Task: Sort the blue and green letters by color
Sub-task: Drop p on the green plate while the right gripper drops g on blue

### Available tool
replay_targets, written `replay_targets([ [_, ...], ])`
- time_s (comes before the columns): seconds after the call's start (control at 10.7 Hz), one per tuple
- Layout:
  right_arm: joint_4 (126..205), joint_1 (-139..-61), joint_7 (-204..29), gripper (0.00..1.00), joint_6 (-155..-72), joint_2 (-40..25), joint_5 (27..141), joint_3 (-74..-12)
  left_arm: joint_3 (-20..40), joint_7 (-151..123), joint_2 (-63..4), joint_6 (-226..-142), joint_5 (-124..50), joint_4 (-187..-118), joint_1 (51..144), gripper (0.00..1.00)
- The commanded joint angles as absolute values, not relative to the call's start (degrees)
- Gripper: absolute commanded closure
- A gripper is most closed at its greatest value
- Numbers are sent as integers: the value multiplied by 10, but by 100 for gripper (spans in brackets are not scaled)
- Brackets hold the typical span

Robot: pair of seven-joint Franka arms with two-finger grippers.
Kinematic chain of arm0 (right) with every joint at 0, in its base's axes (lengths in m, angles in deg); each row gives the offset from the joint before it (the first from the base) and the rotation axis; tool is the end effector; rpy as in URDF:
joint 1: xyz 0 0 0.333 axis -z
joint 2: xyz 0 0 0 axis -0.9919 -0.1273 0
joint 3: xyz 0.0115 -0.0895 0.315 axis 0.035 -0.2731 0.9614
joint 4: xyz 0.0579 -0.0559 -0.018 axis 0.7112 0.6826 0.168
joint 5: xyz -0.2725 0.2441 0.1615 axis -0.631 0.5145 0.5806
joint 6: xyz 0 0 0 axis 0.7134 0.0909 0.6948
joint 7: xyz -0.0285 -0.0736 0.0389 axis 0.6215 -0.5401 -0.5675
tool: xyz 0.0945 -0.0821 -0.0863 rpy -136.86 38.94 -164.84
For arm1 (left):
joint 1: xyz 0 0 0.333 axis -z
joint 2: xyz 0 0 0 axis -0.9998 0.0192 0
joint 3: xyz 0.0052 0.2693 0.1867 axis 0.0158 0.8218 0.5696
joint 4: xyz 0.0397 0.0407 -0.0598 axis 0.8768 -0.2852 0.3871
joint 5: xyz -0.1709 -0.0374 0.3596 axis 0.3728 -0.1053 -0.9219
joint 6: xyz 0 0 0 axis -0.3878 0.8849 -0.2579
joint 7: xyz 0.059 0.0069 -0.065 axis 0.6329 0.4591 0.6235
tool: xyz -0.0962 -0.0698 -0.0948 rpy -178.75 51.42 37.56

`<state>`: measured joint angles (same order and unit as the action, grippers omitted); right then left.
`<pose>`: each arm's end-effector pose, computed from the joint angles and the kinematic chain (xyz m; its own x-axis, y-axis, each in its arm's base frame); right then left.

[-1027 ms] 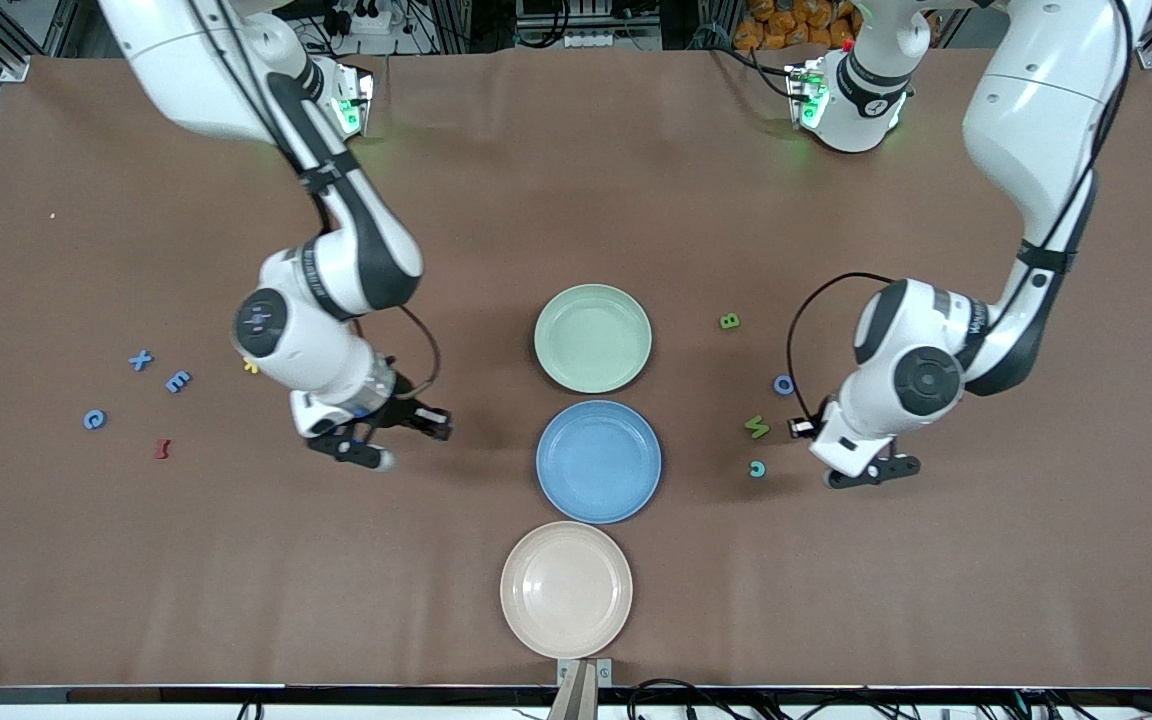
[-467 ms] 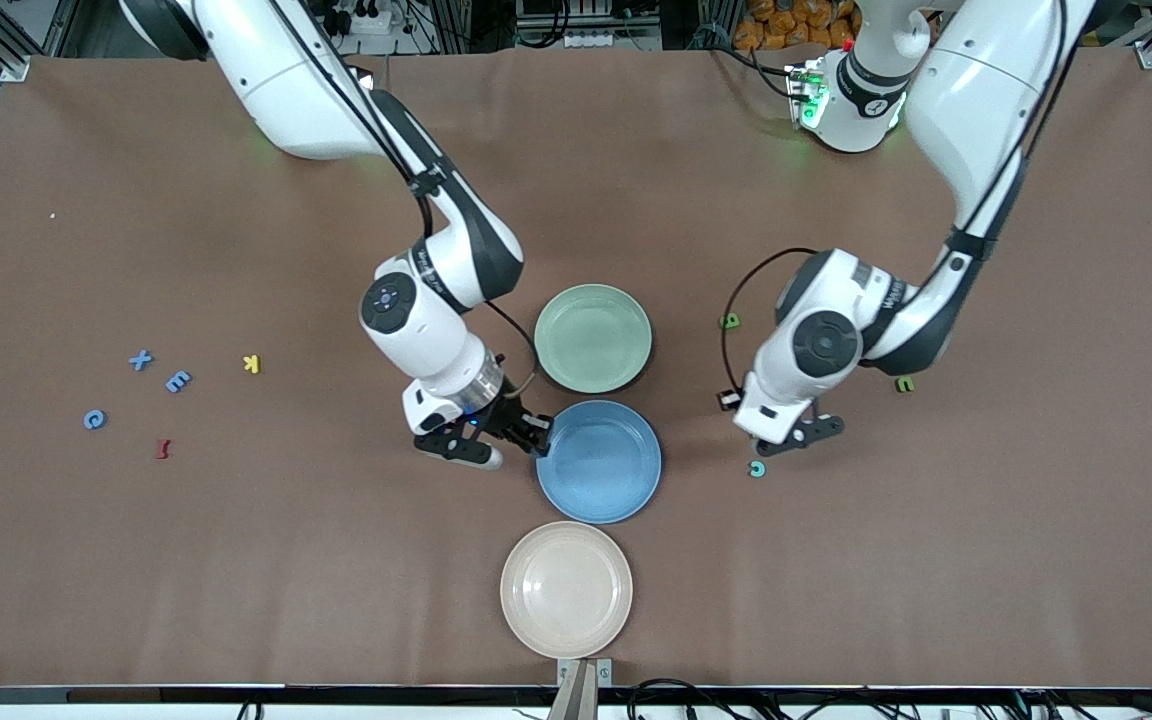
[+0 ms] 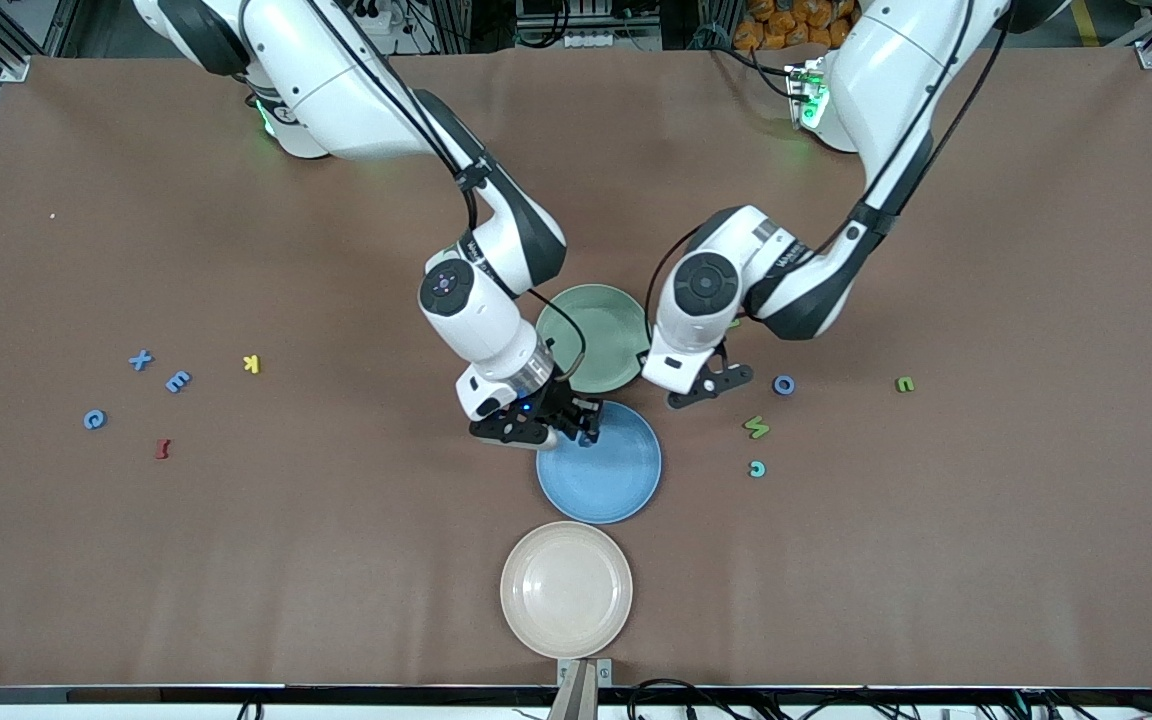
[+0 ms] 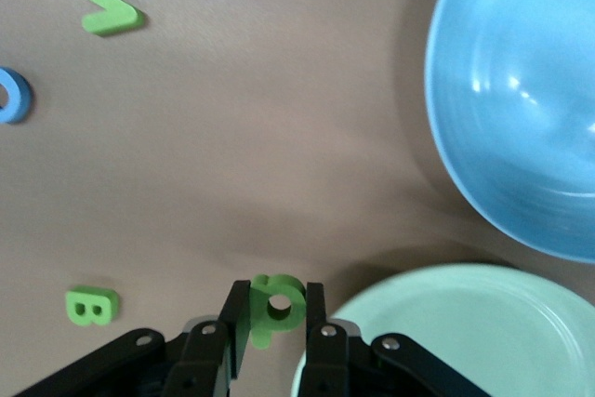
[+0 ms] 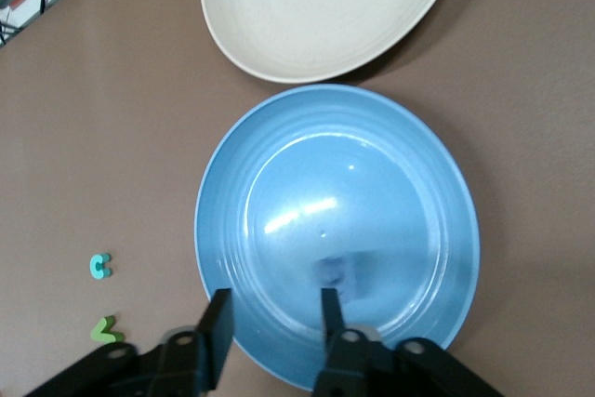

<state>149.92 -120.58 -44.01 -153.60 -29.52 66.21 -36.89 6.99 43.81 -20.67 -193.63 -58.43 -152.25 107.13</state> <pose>0.6257 0.4898 0.2261 0.9402 -0.3052 0.1514 -0.2058 -0.8629 -0.4616 0.5316 -0.3993 0.2022 0.9367 0.3412 -0.0787 0.3376 -0.9396 -0.0557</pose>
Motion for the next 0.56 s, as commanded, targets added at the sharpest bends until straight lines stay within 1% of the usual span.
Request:
replay_targets([
  [0.0,1484,-1200,-427,0,-1494,-303,596,-378,74,479,-196,-1934,-590,-1496,1102,100],
  [0.19,1486,-1167,-458,0,-1382,-285,543,-379,74,515,-172,-1937,-591,-1471,1130,100],
  [0.28,1510,-1151,-510,0,-1322,-256,524,-398,75,526,-158,-1937,-592,-1450,1140,100],
  [0.37,1532,-1143,-558,0,-1298,-234,523,-414,75,541,-151,-1937,-595,-1447,1154,100],
  [0.47,1545,-1125,-578,0,-1291,-224,523,-423,82,551,-150,-1937,-597,-1447,1177,100],
])
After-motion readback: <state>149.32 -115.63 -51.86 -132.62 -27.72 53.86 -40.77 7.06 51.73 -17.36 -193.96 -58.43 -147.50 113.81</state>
